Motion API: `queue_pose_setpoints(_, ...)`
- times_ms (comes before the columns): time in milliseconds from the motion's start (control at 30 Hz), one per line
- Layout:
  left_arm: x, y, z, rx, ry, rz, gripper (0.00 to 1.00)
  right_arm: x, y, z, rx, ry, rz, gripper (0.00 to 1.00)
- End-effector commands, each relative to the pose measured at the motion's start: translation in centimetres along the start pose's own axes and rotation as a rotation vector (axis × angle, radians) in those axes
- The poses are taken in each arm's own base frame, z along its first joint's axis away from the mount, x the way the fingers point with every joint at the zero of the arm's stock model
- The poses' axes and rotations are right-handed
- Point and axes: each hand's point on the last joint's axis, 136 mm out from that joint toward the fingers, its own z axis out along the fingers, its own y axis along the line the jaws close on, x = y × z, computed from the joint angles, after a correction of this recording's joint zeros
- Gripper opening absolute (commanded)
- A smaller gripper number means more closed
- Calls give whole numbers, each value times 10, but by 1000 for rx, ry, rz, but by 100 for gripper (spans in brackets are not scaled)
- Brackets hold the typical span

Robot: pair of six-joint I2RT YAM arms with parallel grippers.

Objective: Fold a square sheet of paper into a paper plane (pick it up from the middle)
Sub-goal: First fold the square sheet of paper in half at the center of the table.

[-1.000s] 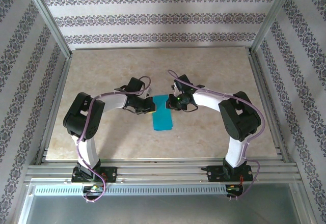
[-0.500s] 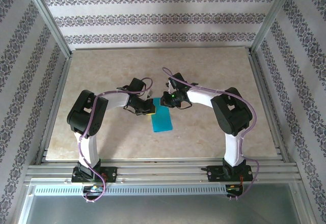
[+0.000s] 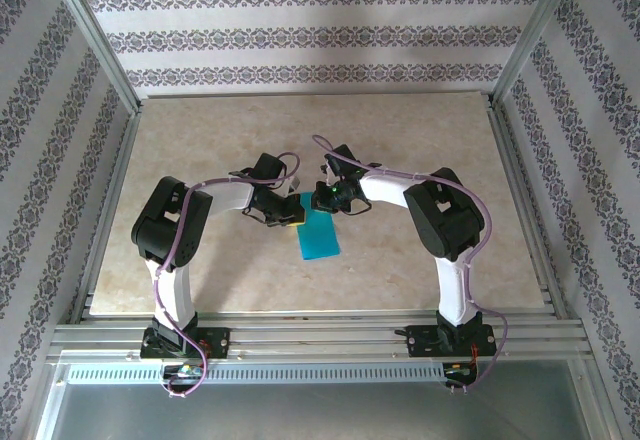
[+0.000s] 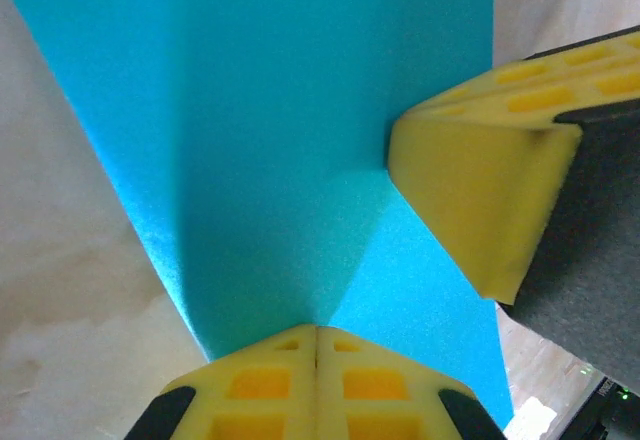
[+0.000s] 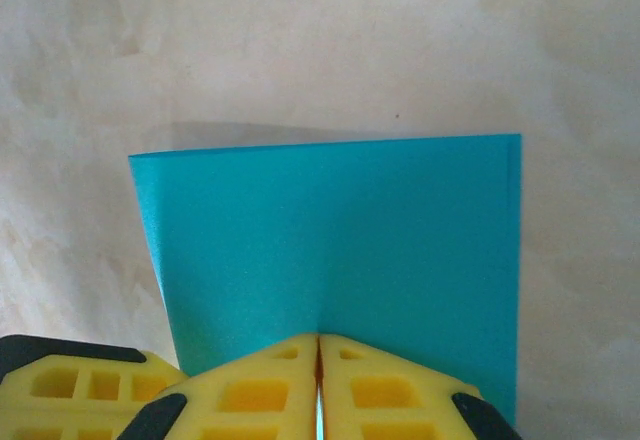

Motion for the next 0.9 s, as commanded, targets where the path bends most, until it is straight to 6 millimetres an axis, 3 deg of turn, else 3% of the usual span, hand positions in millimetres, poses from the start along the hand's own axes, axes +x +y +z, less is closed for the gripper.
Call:
queue_pose_setpoints(0, -3, -23, -16, 66, -59, 0, 6, 4, -24, 13, 81, 3, 54, 10)
queue_pose_setpoints(100, 0, -29, -19, 113, -93, -43, 7, 8, -33, 16, 105, 8, 79, 10)
queue_pose_setpoints(500, 38, -5, 3, 79, -68, -161, 4, 14, -55, 21, 189, 9, 148, 10)
queue_pose_setpoints(867, 65, 4, -2, 33, -7, -131, 4, 16, -67, 20, 244, 7, 173, 10)
